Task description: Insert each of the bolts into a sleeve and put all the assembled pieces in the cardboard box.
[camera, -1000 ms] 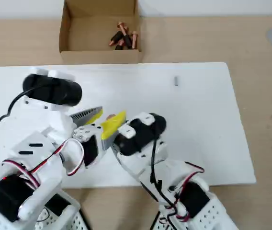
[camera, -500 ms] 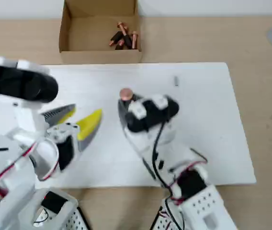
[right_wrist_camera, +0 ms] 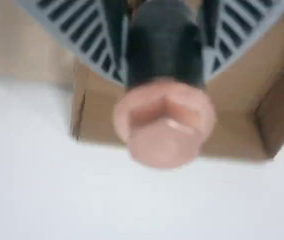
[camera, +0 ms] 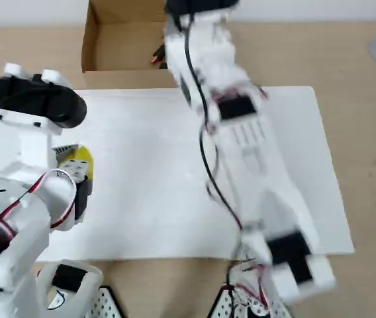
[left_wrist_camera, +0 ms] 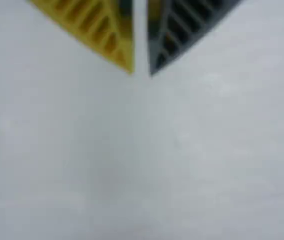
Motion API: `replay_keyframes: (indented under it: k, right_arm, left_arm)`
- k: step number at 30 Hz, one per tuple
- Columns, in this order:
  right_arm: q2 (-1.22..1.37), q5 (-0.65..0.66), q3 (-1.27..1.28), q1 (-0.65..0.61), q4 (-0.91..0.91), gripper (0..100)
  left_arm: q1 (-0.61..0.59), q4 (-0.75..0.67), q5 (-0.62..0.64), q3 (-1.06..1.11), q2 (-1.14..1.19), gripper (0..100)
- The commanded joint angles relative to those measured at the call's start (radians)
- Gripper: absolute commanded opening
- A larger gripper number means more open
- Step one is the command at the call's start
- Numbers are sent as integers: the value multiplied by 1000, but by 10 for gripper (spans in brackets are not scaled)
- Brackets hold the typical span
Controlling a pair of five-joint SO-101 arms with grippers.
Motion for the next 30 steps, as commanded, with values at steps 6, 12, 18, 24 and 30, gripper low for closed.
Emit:
replay_keyframes:
  k: [6, 12, 18, 24, 30]
  right_arm:
    - [579, -6, -648, 12, -34, 9]
    - [955, -5, -1006, 15, -28, 9]
    - [1222, 127, -1259, 7, -25, 9]
    - [1356, 308, -1331, 5, -25, 9]
    - [1368, 321, -1334, -22, 75, 126]
  left_arm:
    - [-14, -8, -9, 150, -119, 10]
    - [-15, -64, -5, 287, -216, 10]
    - [-12, -72, -5, 377, -317, 9]
    - [-18, -69, -5, 462, -397, 9]
    - [-18, -98, -9, 517, -483, 9]
